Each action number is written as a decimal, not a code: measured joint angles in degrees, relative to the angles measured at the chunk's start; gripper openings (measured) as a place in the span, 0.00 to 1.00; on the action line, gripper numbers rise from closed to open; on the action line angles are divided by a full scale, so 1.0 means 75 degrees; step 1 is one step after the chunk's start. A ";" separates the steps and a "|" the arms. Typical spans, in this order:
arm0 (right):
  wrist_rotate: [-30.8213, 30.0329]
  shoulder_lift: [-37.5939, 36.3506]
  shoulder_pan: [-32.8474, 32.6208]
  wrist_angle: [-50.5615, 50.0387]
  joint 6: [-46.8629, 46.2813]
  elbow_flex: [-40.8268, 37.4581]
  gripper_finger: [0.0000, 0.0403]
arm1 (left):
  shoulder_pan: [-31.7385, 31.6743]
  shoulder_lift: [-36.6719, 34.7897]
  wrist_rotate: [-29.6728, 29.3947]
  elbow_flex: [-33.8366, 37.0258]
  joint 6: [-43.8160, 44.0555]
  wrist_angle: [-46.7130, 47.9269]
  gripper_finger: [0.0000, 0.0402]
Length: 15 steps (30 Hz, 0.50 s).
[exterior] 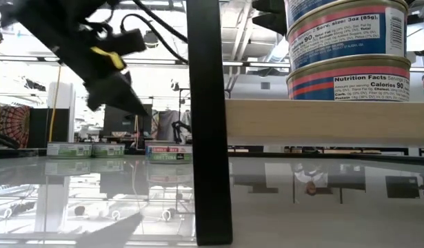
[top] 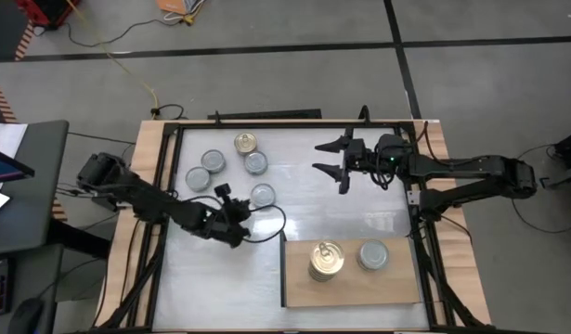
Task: Stack canned seafood by type on shelf
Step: Stack the green tuna can on top of the green tuna can on the shelf
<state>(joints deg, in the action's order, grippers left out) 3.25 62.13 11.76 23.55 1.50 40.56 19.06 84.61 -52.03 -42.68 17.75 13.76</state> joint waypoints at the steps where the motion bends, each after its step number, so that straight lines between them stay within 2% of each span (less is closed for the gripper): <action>1: 0.0000 0.0000 -0.0013 0.0000 -0.0003 0.0000 0.67 | -0.0186 0.0101 0.0077 0.0030 -0.0112 -0.0328 0.00; 3: 0.0000 0.0000 -0.0013 -0.0005 -0.0003 0.0000 0.67 | -0.0596 0.0293 0.0503 0.0041 -0.0200 -0.0723 0.00; 7: 0.0000 0.0000 0.0000 -0.0107 0.0032 0.0000 0.67 | -0.1227 0.0582 0.1387 0.0050 -0.0039 -0.0663 0.00; 9: 0.0000 0.0000 0.0002 -0.0166 0.0079 0.0000 0.67 | -0.1336 0.0645 0.1767 0.0056 0.0056 -0.0488 0.00; 15: 0.0002 0.0000 0.0035 -0.0166 0.0204 0.0000 0.67 | -0.1322 0.0721 0.2155 0.0043 0.0509 -0.0146 0.00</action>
<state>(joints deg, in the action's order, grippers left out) 3.26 62.13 12.01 22.31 3.03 40.56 9.15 90.02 -35.86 -42.36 21.56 12.66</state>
